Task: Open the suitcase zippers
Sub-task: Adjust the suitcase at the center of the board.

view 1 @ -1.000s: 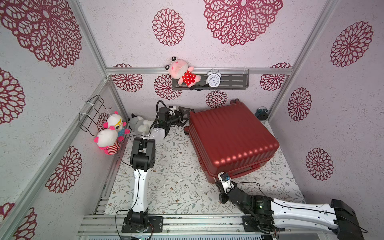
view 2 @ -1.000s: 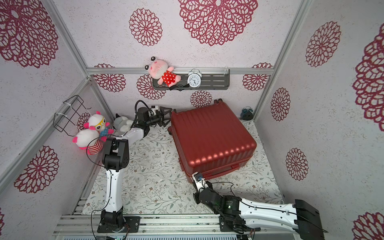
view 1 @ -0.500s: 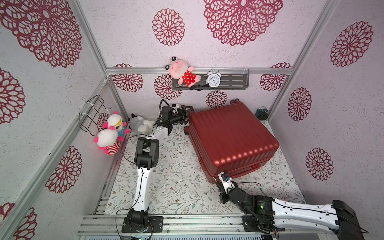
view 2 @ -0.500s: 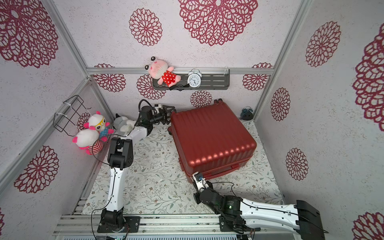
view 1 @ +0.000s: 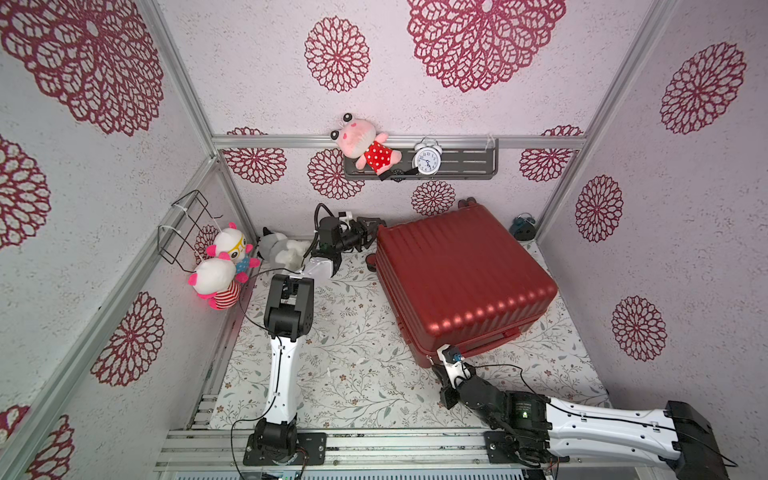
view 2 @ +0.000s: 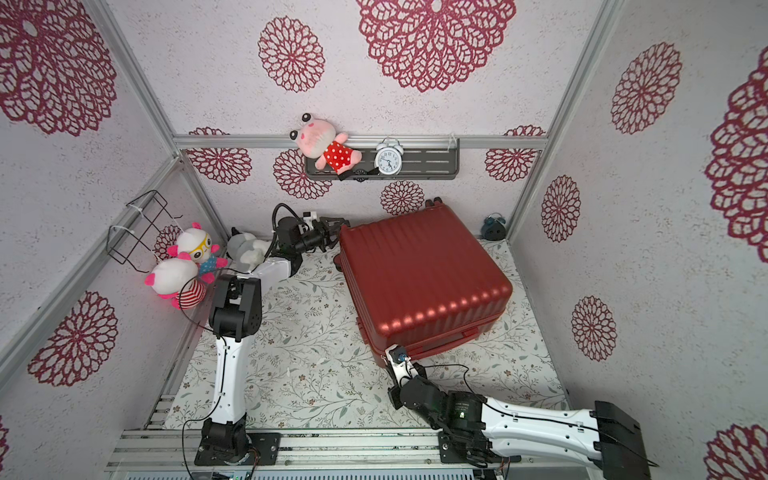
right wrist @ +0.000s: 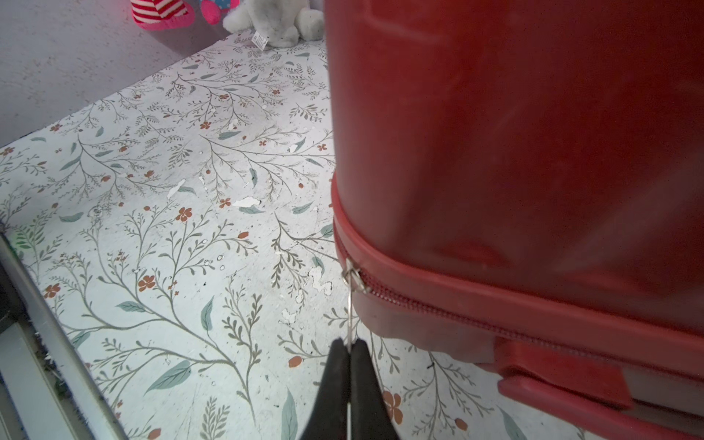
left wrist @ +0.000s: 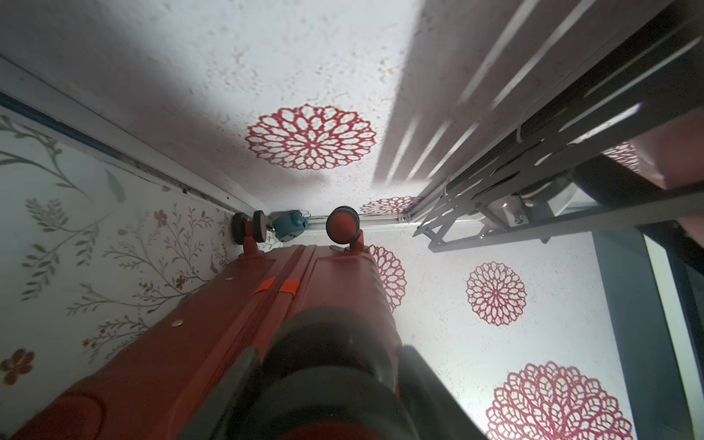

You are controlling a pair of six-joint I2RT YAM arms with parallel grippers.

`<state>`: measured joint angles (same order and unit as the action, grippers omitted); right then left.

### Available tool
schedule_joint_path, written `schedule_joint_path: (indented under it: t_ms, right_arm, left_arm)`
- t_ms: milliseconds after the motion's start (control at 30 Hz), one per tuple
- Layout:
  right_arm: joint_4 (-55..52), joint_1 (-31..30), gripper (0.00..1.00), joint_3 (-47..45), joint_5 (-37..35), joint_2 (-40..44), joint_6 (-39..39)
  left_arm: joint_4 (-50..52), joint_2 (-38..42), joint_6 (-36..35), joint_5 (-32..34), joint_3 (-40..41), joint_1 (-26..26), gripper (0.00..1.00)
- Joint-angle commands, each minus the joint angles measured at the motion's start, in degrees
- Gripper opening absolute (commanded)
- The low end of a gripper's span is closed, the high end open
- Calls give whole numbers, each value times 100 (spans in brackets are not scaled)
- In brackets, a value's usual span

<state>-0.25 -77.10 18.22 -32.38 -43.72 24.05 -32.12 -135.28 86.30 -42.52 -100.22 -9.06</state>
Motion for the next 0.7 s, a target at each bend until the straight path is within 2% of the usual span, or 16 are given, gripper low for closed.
schedule_joint_path:
  t_ms: [0,200,367,667]
  right_arm:
    - [287,-67,0,235,104,150,-8]
    - [69,-62,0,243,-57,263,164]
    - [-144,-68,0,262,-178,384,296]
    - [-546,-68,0,269,-204,687,425]
  left_arm:
    - [-263,633,-172,-129,746,397,38]
    - [-822,1660,-316,-74,2346,816,37]
    - [-1008,2857,-679,133,3866,1140,37]
    - [11,4767,-1691,636,5649,1170,37]
